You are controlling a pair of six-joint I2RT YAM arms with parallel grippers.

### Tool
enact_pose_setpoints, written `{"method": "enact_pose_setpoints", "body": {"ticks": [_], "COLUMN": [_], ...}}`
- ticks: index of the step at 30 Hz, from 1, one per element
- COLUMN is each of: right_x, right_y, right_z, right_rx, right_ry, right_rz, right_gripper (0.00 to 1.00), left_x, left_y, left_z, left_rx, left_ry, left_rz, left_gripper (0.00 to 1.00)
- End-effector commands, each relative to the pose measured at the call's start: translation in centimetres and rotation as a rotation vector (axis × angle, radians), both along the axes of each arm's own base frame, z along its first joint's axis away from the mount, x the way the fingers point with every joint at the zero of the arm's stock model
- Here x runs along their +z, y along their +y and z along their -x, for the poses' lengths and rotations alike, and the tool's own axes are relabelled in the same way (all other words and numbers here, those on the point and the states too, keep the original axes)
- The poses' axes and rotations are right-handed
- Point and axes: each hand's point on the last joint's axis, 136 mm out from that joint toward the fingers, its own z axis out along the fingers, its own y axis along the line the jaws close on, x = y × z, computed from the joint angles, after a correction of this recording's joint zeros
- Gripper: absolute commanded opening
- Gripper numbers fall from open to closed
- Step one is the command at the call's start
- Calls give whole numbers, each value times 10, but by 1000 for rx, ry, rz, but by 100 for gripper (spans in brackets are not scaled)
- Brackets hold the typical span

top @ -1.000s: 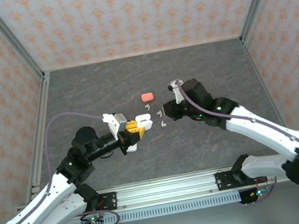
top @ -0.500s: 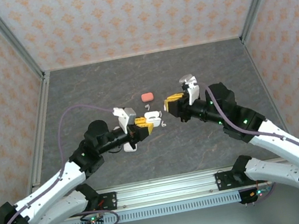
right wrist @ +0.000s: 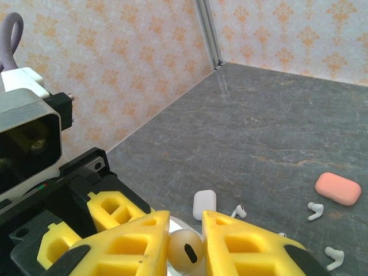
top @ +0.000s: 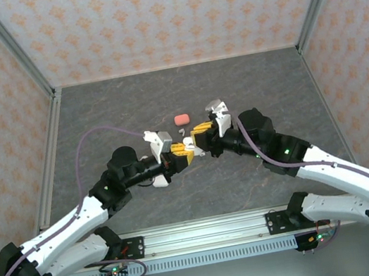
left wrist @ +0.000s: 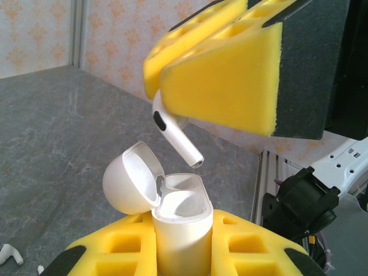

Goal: Insert wireless bluetooth earbuds into charging case

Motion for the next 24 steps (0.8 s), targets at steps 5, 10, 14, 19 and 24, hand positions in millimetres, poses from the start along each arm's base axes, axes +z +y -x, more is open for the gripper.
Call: {"method": "enact_pose_setpoints", "body": {"ticks": [5, 10, 14, 19, 24], "right_x": [-3, -6, -7, -7, -11], "right_y": [8, 10, 11, 16, 20], "right_z": [-1, -2, -1, 6, 13], "right_rx": [-1, -2, 4, 48, 92], "right_ry": [-44, -41, -37, -18, 11], "right_rz": [13, 16, 15, -5, -12], "right_gripper": [20, 20, 20, 20, 20], "left_x": [28, 29, 29, 29, 30], "left_y": [-5, -5, -6, -6, -5], "left_z": [2, 2, 2, 2, 1], "left_rx": [-19, -20, -19, -18, -13], "left_ry": [-60, -61, -62, -63, -66], "left_rz": [56, 57, 57, 56, 57], "left_gripper": [0, 0, 0, 0, 0]}}
